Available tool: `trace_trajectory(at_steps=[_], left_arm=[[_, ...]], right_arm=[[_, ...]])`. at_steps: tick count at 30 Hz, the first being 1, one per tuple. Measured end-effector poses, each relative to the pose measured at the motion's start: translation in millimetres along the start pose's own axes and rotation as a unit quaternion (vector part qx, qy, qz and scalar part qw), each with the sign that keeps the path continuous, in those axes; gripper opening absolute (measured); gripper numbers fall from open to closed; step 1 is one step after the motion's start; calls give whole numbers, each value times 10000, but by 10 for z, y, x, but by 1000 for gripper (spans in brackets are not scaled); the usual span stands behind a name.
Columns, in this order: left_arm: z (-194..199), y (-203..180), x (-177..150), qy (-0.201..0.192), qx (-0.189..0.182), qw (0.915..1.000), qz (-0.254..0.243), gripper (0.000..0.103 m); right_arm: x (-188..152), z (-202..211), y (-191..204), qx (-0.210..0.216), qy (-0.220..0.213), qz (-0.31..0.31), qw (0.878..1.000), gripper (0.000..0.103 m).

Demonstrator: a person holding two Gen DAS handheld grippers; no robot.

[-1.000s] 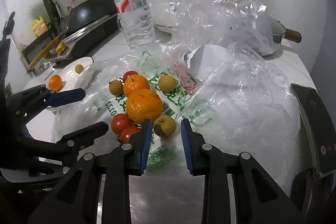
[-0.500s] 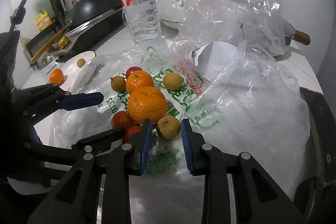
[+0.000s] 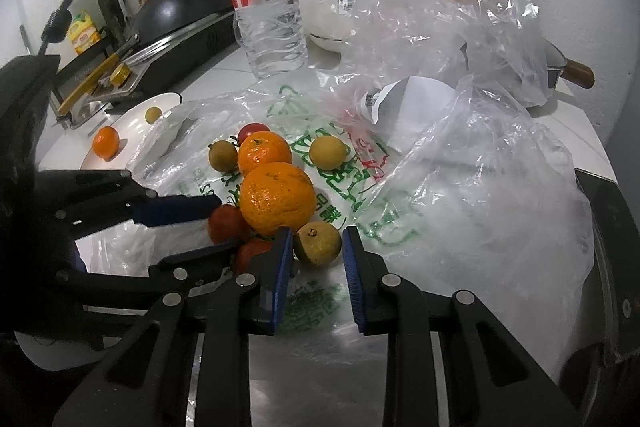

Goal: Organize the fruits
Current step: 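Grasp a red tomato with the left gripper while the right grasps another brown fruit, then carry the tomato with the left gripper while the right carries the brown fruit to the plate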

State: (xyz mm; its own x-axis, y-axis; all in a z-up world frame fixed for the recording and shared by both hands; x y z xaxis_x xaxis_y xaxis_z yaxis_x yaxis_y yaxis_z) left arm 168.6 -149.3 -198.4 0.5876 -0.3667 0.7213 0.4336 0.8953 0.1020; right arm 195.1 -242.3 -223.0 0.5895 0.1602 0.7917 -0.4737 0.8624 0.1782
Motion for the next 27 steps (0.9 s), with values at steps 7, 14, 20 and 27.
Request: trace_trajectory(at_steps=[7,14,20,27], left_arm=[[24,-7,3,-68,-24,10000,26,30],[131,17,40,-197,41,9998,58,29],[235,36,106,-349,71,9993,71,29],[378,73,131,-524,125,9985,126,29]], right_arm=[[-3,16,-11,54,-49,-24,10000,27],[7,83,-28,4,-152,-48,9999,27],[45,169,3,-52,-234,-31,9997,27],[123,298,57,-124,-389,47,9992,27]])
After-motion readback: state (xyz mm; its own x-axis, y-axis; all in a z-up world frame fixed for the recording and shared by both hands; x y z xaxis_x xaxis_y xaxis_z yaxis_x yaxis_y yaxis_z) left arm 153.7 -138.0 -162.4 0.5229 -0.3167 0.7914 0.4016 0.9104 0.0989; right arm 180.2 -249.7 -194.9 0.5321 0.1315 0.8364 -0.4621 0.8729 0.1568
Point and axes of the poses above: each gripper's, at about its wrist camera, not at the fingertips, and z roughly against the way its jaws point, y to its left, x to its top, the point moved 1 cm from there along -z, roughly the way its jaws point, and after that the axes turned 10 degrees about -y, right-handed, at the moved point
